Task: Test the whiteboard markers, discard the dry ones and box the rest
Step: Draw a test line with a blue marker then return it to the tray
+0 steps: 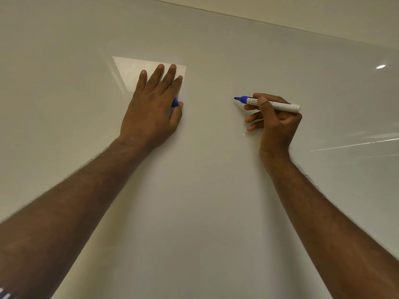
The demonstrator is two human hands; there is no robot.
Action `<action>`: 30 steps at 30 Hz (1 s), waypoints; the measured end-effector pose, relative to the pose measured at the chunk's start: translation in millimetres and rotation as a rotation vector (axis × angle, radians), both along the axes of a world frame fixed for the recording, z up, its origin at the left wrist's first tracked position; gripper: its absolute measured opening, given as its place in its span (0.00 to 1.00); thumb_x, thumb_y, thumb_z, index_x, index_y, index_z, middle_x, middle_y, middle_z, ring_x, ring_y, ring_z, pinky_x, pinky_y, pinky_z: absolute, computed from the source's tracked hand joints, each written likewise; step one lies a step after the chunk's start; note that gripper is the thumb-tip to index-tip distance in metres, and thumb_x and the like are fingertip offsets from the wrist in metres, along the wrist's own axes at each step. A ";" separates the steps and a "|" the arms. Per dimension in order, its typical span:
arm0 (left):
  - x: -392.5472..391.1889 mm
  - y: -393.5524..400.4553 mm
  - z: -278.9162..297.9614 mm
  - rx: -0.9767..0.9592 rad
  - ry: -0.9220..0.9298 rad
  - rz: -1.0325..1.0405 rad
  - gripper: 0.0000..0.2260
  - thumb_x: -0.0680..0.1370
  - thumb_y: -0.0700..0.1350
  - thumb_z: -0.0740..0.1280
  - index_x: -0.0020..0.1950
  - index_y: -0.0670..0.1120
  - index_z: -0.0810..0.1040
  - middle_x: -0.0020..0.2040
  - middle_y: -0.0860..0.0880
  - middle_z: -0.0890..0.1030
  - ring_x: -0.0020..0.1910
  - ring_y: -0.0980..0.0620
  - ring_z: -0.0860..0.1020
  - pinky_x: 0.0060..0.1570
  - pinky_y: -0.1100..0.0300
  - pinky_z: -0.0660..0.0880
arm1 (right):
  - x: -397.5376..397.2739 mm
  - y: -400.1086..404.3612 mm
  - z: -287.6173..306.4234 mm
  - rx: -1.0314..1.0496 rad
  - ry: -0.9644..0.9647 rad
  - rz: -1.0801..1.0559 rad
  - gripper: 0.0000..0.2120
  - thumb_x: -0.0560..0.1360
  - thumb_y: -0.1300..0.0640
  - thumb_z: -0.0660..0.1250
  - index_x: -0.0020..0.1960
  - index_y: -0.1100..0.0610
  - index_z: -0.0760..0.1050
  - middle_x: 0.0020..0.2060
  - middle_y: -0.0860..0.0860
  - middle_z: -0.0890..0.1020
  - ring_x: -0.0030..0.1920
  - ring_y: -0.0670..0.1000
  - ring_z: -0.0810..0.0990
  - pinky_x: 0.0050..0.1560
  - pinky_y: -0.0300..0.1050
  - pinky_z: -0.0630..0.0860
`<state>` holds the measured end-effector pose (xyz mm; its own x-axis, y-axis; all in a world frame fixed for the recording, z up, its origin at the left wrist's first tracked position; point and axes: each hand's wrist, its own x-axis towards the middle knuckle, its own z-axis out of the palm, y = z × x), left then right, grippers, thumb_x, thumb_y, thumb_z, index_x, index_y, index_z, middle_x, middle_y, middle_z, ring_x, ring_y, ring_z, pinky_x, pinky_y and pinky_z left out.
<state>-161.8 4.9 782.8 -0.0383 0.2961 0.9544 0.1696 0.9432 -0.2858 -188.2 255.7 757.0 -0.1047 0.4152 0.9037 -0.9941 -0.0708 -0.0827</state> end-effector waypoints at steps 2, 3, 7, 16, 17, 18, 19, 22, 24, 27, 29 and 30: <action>1.1 1.7 -1.1 0.014 0.007 0.000 0.27 0.83 0.51 0.51 0.81 0.44 0.60 0.82 0.45 0.57 0.82 0.45 0.52 0.80 0.44 0.46 | -1.4 1.4 0.9 -0.001 0.001 0.015 0.08 0.80 0.62 0.67 0.52 0.65 0.83 0.42 0.59 0.87 0.30 0.59 0.81 0.26 0.45 0.75; 1.4 2.5 -1.8 0.016 0.006 -0.004 0.27 0.82 0.51 0.51 0.81 0.44 0.61 0.82 0.45 0.57 0.82 0.45 0.53 0.80 0.45 0.46 | -2.0 2.1 0.9 -0.005 -0.002 0.018 0.08 0.80 0.62 0.67 0.53 0.65 0.83 0.42 0.59 0.87 0.30 0.59 0.81 0.26 0.45 0.75; 1.6 3.9 -6.7 0.038 0.014 -0.018 0.26 0.83 0.50 0.53 0.81 0.44 0.60 0.82 0.47 0.57 0.82 0.46 0.52 0.81 0.46 0.46 | -3.9 2.6 1.0 -0.018 -0.005 0.030 0.08 0.79 0.62 0.68 0.52 0.65 0.83 0.40 0.58 0.87 0.29 0.58 0.81 0.25 0.44 0.75; -1.4 3.9 -18.7 0.081 0.043 -0.049 0.26 0.83 0.49 0.54 0.81 0.45 0.59 0.82 0.48 0.57 0.82 0.48 0.53 0.81 0.49 0.45 | -4.7 0.5 0.6 -0.009 -0.018 -0.007 0.07 0.79 0.62 0.68 0.50 0.64 0.83 0.39 0.57 0.87 0.29 0.57 0.81 0.24 0.43 0.74; -1.4 3.8 -19.2 0.080 0.043 -0.048 0.26 0.83 0.49 0.54 0.82 0.46 0.59 0.82 0.48 0.57 0.82 0.49 0.53 0.81 0.49 0.45 | -3.5 0.0 -0.8 0.006 -0.022 -0.011 0.06 0.79 0.62 0.68 0.50 0.64 0.83 0.39 0.57 0.87 0.30 0.57 0.82 0.25 0.43 0.74; -1.5 3.8 -19.7 0.080 0.043 -0.049 0.26 0.83 0.49 0.55 0.82 0.46 0.59 0.82 0.48 0.57 0.82 0.49 0.53 0.81 0.49 0.45 | -2.5 -0.3 -3.0 0.026 -0.023 -0.017 0.06 0.79 0.62 0.68 0.49 0.63 0.83 0.39 0.56 0.87 0.31 0.56 0.82 0.25 0.43 0.75; -1.7 3.6 -20.3 0.080 0.044 -0.049 0.26 0.83 0.49 0.55 0.82 0.46 0.59 0.82 0.48 0.57 0.82 0.49 0.53 0.81 0.49 0.45 | -1.7 0.1 -5.6 0.049 -0.024 -0.022 0.06 0.79 0.62 0.69 0.49 0.62 0.83 0.39 0.56 0.87 0.31 0.56 0.83 0.26 0.43 0.75; -1.7 2.7 -22.5 0.079 0.045 -0.050 0.26 0.84 0.48 0.55 0.82 0.46 0.59 0.82 0.48 0.57 0.82 0.49 0.53 0.81 0.48 0.45 | -0.9 5.0 -15.0 0.065 -0.025 -0.023 0.06 0.79 0.63 0.68 0.48 0.64 0.83 0.38 0.56 0.87 0.31 0.56 0.83 0.27 0.43 0.75; -1.4 2.1 -24.0 0.078 0.045 -0.056 0.26 0.83 0.48 0.55 0.82 0.45 0.59 0.82 0.48 0.57 0.82 0.49 0.53 0.81 0.48 0.45 | -0.7 7.4 -22.3 0.038 -0.029 -0.021 0.06 0.79 0.64 0.68 0.48 0.64 0.83 0.37 0.56 0.86 0.30 0.55 0.82 0.27 0.44 0.75; -0.9 1.6 -25.9 0.078 0.040 -0.061 0.26 0.83 0.48 0.55 0.82 0.45 0.59 0.82 0.48 0.57 0.82 0.49 0.53 0.81 0.48 0.45 | -0.6 5.7 -37.6 0.055 -0.032 -0.015 0.05 0.79 0.65 0.68 0.48 0.65 0.83 0.37 0.57 0.86 0.30 0.54 0.81 0.28 0.43 0.76; -1.2 0.9 -26.9 0.082 0.037 -0.056 0.26 0.83 0.49 0.55 0.82 0.46 0.59 0.82 0.49 0.57 0.82 0.49 0.52 0.81 0.49 0.45 | -1.2 5.5 -47.7 0.088 -0.030 -0.019 0.05 0.79 0.65 0.68 0.48 0.66 0.83 0.37 0.57 0.86 0.30 0.54 0.82 0.29 0.43 0.76; -1.4 0.6 -27.3 0.082 0.036 -0.053 0.26 0.83 0.49 0.55 0.82 0.46 0.59 0.82 0.49 0.56 0.82 0.50 0.52 0.81 0.49 0.44 | -1.7 6.3 -51.9 0.092 -0.031 -0.019 0.05 0.79 0.65 0.68 0.48 0.66 0.83 0.37 0.57 0.86 0.30 0.54 0.82 0.29 0.43 0.76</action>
